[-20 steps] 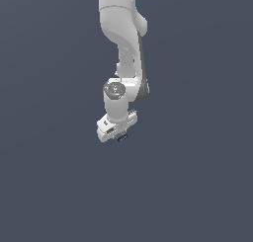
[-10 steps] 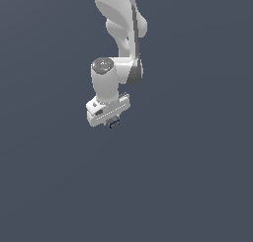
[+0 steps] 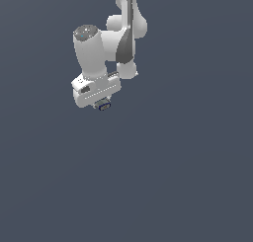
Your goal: Pick up the object and move it to a goal position.
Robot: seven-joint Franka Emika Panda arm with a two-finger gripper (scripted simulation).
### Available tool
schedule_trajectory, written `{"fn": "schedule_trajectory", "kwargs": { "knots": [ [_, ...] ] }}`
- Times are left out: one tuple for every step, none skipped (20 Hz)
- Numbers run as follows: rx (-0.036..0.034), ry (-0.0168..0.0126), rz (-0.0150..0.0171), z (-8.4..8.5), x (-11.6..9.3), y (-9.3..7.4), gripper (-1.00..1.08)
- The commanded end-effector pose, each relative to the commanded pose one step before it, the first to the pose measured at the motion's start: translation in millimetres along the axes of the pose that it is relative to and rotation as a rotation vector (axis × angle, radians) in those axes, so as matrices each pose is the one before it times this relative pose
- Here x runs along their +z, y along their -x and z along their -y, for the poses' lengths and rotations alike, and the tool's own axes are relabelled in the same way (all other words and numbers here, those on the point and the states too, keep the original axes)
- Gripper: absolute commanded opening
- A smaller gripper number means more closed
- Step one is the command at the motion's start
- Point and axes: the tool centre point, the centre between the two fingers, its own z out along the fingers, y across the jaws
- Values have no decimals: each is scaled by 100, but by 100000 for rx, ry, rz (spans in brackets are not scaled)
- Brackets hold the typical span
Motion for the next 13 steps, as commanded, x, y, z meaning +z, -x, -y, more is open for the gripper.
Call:
{"fn": "schedule_trajectory", "kwargs": {
  "knots": [
    [-67,-72,-32,-168,-1552,1105,-100],
    [0,0,0,-78,-528,366,-100],
    [0,0,0,-74,-488,337,-100],
    [0,0,0,-70,-447,307,-100],
    [0,0,0,-67,-404,277,-100],
    [0,0,0,-64,-361,246,-100],
    [0,0,0,-62,-318,215,-100],
    [0,0,0,-59,-273,183,-100],
    [0,0,0,-55,-227,150,-100],
    [0,0,0,-50,-178,117,-100],
    [13,37,57,-35,-123,74,-100],
    [0,0,0,-26,-74,47,-100],
    [0,0,0,-9,-24,15,-100]
  ]
}}
